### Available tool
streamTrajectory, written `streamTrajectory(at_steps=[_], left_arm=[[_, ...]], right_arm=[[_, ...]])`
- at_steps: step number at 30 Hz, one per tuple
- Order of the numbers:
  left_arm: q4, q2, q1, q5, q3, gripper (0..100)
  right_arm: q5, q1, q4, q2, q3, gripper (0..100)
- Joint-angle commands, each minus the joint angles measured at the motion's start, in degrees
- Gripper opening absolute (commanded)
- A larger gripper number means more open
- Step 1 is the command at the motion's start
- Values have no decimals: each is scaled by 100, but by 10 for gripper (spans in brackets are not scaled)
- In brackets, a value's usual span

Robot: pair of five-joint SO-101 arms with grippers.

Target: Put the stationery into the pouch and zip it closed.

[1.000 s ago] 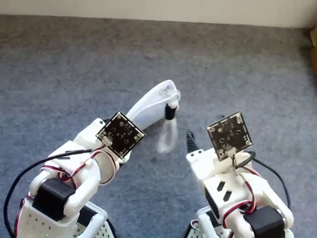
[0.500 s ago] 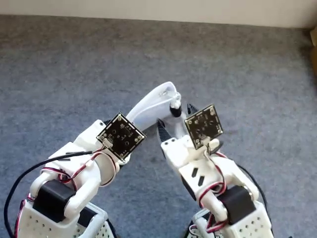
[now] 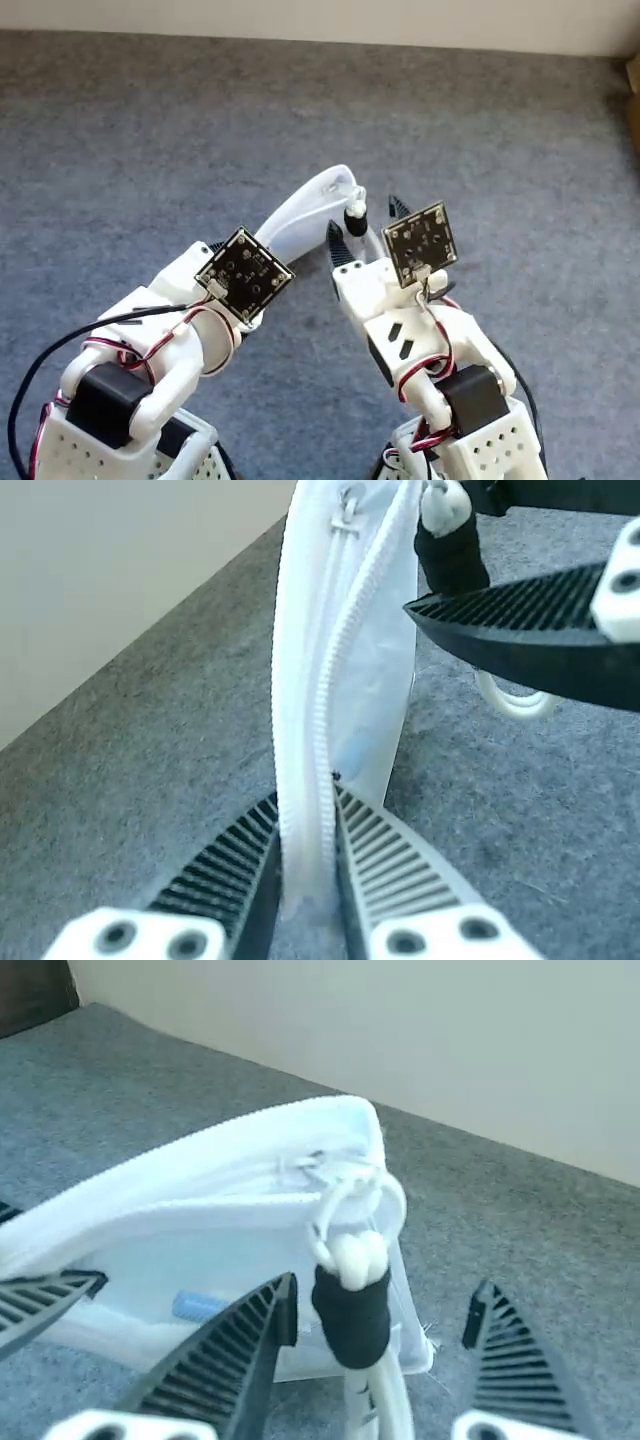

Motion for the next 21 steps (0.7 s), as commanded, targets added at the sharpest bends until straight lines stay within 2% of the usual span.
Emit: streamTrajectory(at_steps=[1, 3, 8, 13, 21], left_arm=[[26, -13, -127, 53, 180, 6], [18, -13, -127, 53, 224, 6], [26, -13, -127, 44, 224, 6], [26, -13, -127, 44, 233, 6], [26, -13, -127, 44, 233, 6]], right_arm=[[-53, 75, -549, -84, 22, 152], [-18, 75, -813, -84, 207, 113], [0, 136, -1042, -84, 365, 104], [0, 831, -1042, -84, 365, 2], [-9, 1710, -1288, -57, 356, 6]])
